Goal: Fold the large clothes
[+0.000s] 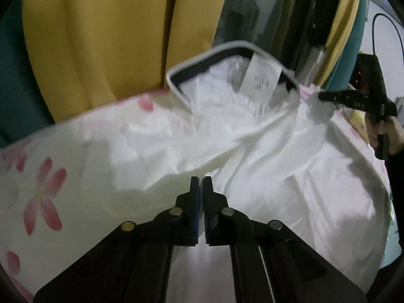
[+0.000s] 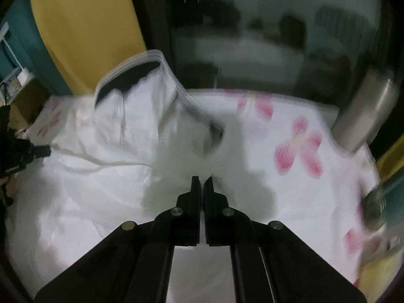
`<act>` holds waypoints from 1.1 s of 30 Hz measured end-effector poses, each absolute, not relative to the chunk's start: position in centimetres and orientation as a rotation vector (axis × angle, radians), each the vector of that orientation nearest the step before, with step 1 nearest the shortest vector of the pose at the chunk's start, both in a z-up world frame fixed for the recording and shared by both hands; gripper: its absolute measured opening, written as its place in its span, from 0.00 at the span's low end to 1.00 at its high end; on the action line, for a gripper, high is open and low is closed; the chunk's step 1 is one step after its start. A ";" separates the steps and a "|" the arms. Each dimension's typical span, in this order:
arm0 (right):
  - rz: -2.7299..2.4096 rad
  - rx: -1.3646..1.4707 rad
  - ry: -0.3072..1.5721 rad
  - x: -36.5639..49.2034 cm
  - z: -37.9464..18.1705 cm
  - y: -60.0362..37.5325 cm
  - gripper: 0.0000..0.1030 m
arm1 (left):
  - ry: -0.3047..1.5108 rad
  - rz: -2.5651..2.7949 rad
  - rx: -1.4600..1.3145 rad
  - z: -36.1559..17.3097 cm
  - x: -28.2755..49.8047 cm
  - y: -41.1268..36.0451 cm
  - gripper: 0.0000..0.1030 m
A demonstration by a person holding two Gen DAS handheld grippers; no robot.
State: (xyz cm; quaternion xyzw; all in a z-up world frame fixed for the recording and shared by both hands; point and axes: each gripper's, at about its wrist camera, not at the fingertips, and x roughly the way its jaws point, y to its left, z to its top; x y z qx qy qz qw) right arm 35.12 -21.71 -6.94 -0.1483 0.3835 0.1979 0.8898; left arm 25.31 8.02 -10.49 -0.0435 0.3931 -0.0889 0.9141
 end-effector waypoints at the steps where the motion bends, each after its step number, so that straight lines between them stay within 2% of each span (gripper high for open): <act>1: 0.408 -0.325 0.749 35.1 -5.8 -21.3 0.02 | 0.794 -0.181 -0.094 -9.9 25.4 8.1 0.03; 6: 0.392 -0.449 0.452 33.6 -0.5 -19.3 0.02 | 0.729 -0.174 -0.108 -7.4 25.2 8.2 0.03; 9: 0.378 -0.548 0.369 32.1 -1.2 -19.0 0.03 | 0.740 -0.196 -0.111 -7.8 24.8 7.6 0.03; 16: 0.370 -0.621 0.532 28.0 -8.4 -22.0 0.03 | 0.862 -0.269 -0.110 -12.0 23.7 6.1 0.03; 28: 0.452 -0.462 0.811 20.3 -12.9 -26.2 0.06 | 0.948 -0.309 -0.110 -13.6 21.2 5.9 0.04; 30: 0.472 -0.431 0.844 19.2 -12.9 -27.0 0.10 | 0.949 -0.290 -0.092 -13.1 20.8 6.3 0.11; 31: 0.477 -0.415 0.853 19.1 -12.7 -27.2 0.12 | 0.943 -0.274 -0.083 -12.7 20.7 6.7 0.18; 32: 0.482 -0.391 0.870 19.1 -12.5 -27.5 0.22 | 0.937 -0.262 -0.081 -12.3 20.6 7.1 0.27; 33: 0.484 -0.369 0.887 19.2 -12.2 -27.9 0.38 | 0.932 -0.256 -0.082 -12.0 20.5 7.4 0.30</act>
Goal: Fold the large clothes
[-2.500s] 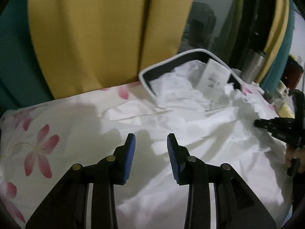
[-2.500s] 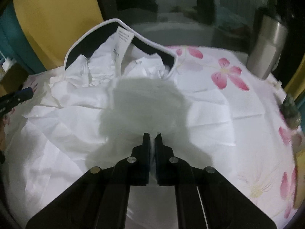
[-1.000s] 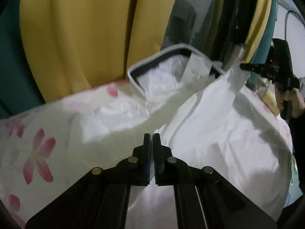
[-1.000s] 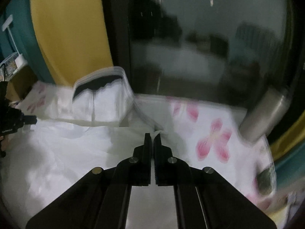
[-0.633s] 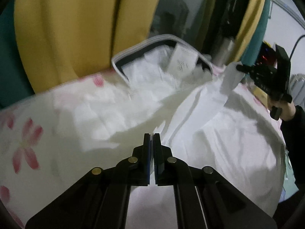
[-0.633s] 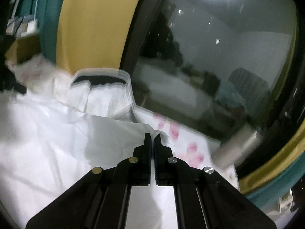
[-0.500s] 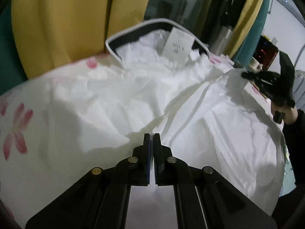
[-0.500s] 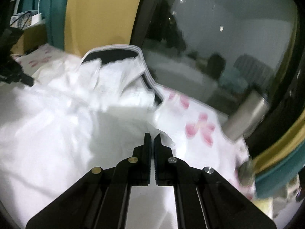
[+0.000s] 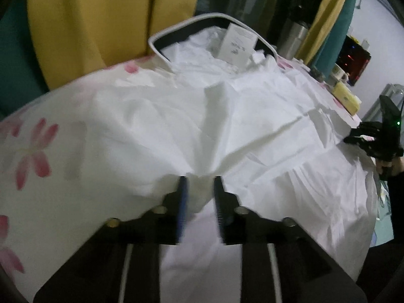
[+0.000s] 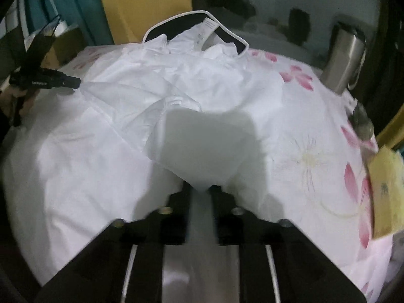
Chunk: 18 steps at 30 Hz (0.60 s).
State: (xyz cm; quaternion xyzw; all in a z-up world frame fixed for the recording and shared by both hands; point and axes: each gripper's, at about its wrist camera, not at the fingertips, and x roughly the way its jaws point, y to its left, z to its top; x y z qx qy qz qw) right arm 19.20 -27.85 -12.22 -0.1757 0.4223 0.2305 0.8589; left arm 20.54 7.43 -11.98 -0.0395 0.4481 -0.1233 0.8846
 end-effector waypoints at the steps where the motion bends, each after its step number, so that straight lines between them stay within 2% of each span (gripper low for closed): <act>1: 0.481 -0.344 0.895 19.4 -11.9 -28.2 0.45 | 0.923 -0.249 -0.083 -11.5 20.6 7.9 0.34; 2: 0.480 -0.319 0.890 19.6 -11.5 -28.5 0.51 | 0.907 -0.234 -0.081 -10.9 20.7 8.6 0.35; 7: 0.449 -0.162 0.870 22.7 -9.8 -29.2 0.51 | 0.888 -0.174 -0.079 -10.4 22.9 11.4 0.35; 13: 0.418 -0.182 0.949 25.6 -12.3 -27.2 0.49 | 0.933 -0.070 -0.119 -13.1 26.8 14.0 0.35; 14: 0.406 -0.214 0.930 25.4 -12.3 -26.8 0.39 | 0.933 -0.081 -0.134 -13.4 27.2 14.3 0.35; 15: 0.398 -0.239 0.930 25.4 -12.3 -26.4 0.20 | 0.931 -0.089 -0.141 -13.8 27.4 14.4 0.35; 16: 0.388 -0.248 0.935 25.4 -12.1 -26.3 0.12 | 0.924 -0.091 -0.141 -13.9 27.4 14.4 0.35; 17: 0.379 -0.256 0.929 25.1 -11.9 -26.1 0.08 | 0.904 -0.095 -0.135 -13.9 27.3 14.4 0.28; 18: 0.370 -0.270 0.919 24.9 -11.6 -26.0 0.06 | 0.895 -0.103 -0.134 -13.9 27.3 14.5 0.15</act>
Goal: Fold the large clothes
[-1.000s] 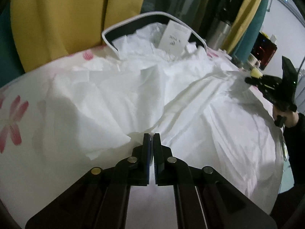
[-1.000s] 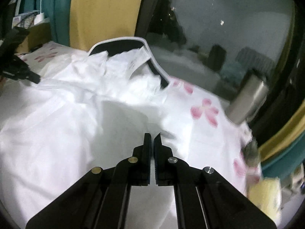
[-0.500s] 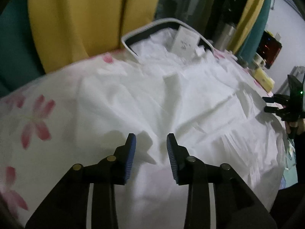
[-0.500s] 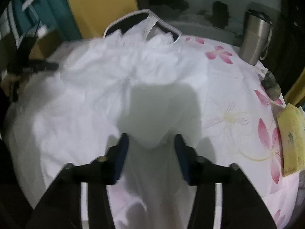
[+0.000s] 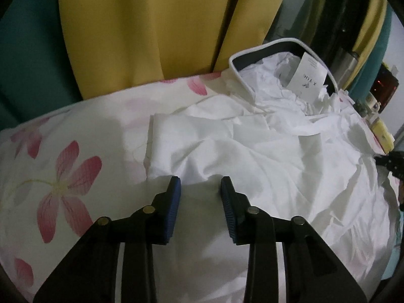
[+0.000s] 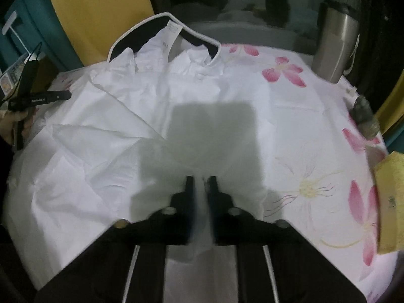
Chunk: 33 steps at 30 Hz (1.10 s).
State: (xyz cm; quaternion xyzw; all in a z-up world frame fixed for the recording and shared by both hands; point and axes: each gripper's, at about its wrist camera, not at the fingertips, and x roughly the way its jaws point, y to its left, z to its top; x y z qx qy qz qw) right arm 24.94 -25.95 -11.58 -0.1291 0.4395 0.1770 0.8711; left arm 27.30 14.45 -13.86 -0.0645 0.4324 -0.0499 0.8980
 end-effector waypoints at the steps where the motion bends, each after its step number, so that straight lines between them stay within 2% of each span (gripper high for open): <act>1: 0.360 -0.292 0.905 24.6 -11.1 -25.6 0.05 | 0.891 -0.123 -0.143 -13.9 27.3 14.6 0.02; 8: 0.354 -0.394 0.776 24.6 -6.4 -22.9 0.03 | 0.769 -0.055 -0.143 -11.6 26.3 15.1 0.01; 13: 0.339 -0.404 0.743 27.0 -5.0 -22.7 0.03 | 0.764 -0.026 -0.165 -11.5 26.4 16.4 0.01; 25: 0.293 -0.375 0.877 31.0 -11.8 -24.9 0.03 | 0.846 -0.017 -0.210 -14.2 28.0 17.1 0.04; 33: 0.262 -0.367 0.878 30.3 -11.7 -25.4 0.04 | 0.847 0.037 -0.188 -13.4 27.9 17.1 0.05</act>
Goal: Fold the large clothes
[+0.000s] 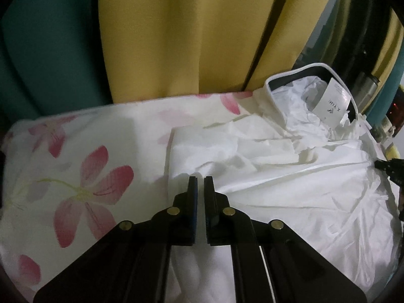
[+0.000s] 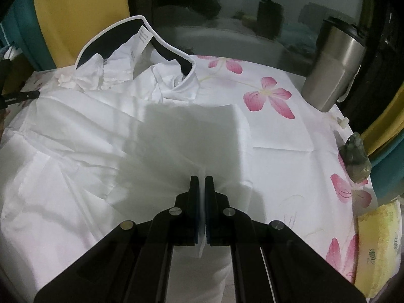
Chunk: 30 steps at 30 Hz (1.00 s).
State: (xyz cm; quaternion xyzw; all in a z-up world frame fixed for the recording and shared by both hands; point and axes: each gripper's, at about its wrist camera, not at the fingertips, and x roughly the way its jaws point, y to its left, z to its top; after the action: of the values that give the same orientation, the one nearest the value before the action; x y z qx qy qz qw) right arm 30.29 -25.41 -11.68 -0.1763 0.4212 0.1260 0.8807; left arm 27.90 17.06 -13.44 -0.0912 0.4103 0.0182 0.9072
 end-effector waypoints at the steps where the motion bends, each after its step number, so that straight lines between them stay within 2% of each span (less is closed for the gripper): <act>1: 0.258 -0.369 0.882 30.3 -11.5 -25.3 0.04 | 0.836 0.038 -0.181 -12.8 27.7 16.9 0.05; 4: 0.253 -0.378 0.877 30.3 -10.8 -25.0 0.05 | 0.806 0.052 -0.145 -11.1 27.2 16.5 0.06; 6: 0.249 -0.388 0.870 30.3 -10.1 -24.6 0.09 | 0.784 0.050 -0.131 -9.9 26.9 16.1 0.13; 7: 0.247 -0.391 0.864 30.3 -9.8 -24.4 0.12 | 0.773 0.051 -0.122 -9.3 26.8 15.9 0.24; 8: 0.248 -0.394 0.857 30.3 -9.4 -24.2 0.21 | 0.760 0.056 -0.109 -8.6 26.5 15.6 0.32; 9: 0.249 -0.395 0.850 30.2 -9.1 -24.0 0.32 | 0.744 0.055 -0.100 -7.9 26.2 15.4 0.32; 11: 0.250 -0.399 0.834 30.0 -8.5 -23.6 0.41 | 0.730 0.039 -0.090 -6.9 25.9 14.8 0.32; 17: 0.235 -0.420 0.812 29.8 -7.3 -22.7 0.45 | 0.670 -0.016 -0.061 -4.1 24.6 12.8 0.33; 19: 0.230 -0.416 0.804 29.9 -6.9 -22.6 0.50 | 0.652 -0.036 -0.040 -3.2 24.5 11.9 0.33; 21: 0.224 -0.407 0.793 30.2 -6.6 -22.5 0.73 | 0.634 -0.061 -0.011 -2.6 24.9 10.9 0.33; 22: 0.217 -0.404 0.789 30.4 -6.5 -22.4 0.76 | 0.631 -0.068 -0.001 -2.2 25.1 10.5 0.33; 30: 0.217 -0.391 0.765 32.6 -5.5 -21.0 0.77 | 0.597 -0.107 0.034 -1.0 28.3 8.9 0.34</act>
State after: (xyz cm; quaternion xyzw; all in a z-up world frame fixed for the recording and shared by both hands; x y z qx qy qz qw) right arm 32.62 -20.97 -5.48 -0.1891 0.3700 0.1051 0.9035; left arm 28.34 8.85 -0.99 0.0168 0.2939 -0.0526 0.9542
